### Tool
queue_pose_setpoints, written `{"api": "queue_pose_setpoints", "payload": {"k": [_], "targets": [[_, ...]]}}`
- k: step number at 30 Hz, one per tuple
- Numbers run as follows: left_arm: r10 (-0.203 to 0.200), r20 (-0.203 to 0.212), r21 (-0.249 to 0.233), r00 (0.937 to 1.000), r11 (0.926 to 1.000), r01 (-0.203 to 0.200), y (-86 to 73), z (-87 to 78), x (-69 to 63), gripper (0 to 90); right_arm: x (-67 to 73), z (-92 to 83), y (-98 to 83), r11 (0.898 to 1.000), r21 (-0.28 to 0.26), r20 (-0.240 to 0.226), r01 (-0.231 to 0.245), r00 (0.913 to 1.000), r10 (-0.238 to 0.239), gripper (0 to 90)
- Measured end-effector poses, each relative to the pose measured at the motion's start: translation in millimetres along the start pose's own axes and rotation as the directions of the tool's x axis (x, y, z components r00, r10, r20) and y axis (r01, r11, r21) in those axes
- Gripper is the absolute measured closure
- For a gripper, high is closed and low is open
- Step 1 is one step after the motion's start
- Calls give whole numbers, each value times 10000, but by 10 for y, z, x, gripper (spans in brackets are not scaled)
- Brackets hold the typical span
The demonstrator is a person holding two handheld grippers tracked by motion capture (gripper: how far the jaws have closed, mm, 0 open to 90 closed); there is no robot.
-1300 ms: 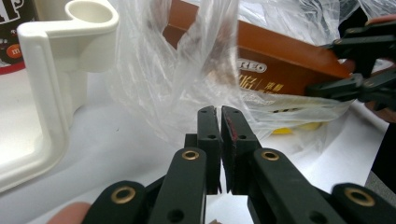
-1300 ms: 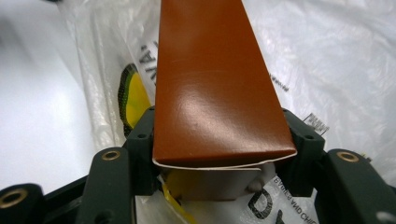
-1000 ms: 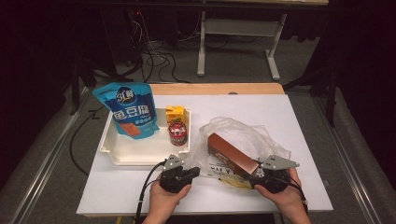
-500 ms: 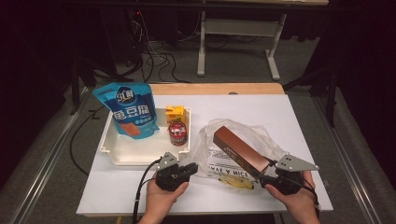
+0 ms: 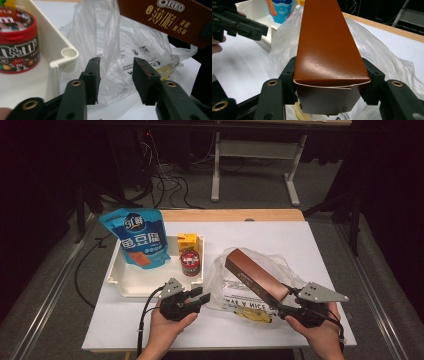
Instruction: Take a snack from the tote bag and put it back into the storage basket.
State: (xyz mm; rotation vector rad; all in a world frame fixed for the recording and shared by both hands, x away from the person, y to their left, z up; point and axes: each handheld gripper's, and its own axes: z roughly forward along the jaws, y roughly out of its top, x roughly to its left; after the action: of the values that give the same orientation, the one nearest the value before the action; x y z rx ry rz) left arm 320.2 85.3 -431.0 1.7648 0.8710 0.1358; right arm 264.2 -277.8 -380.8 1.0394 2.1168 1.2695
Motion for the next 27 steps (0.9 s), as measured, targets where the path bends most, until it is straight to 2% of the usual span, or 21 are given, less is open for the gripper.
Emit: {"api": "queue_pose_setpoints", "payload": {"k": [4, 8, 16, 20, 27], "targets": [[160, -41, -169, 9999, 9997, -160, 44, -35, 27, 489, 31, 1, 24, 10000, -26, -160, 90, 9998, -91, 444], [202, -231, -287, 9995, 9994, -209, 73, -79, 84, 450, 65, 19, 37, 9999, -58, -400, 127, 9991, -130, 445], [280, -153, -741, 9995, 9968, -291, 157, -201, 171, 418, 145, 78, 70, 9988, -81, -963, 486, 9941, -492, 445], [366, -156, -778, 9992, 9963, -377, 177, -221, 185, 415, 166, 98, 82, 9984, -111, -1131, 549, 9920, -558, 445], [593, 70, -856, 9982, 9946, -585, 205, -254, 200, 404, 216, 107, 110, 9977, -208, -1385, 638, 9882, -661, 445]]}}
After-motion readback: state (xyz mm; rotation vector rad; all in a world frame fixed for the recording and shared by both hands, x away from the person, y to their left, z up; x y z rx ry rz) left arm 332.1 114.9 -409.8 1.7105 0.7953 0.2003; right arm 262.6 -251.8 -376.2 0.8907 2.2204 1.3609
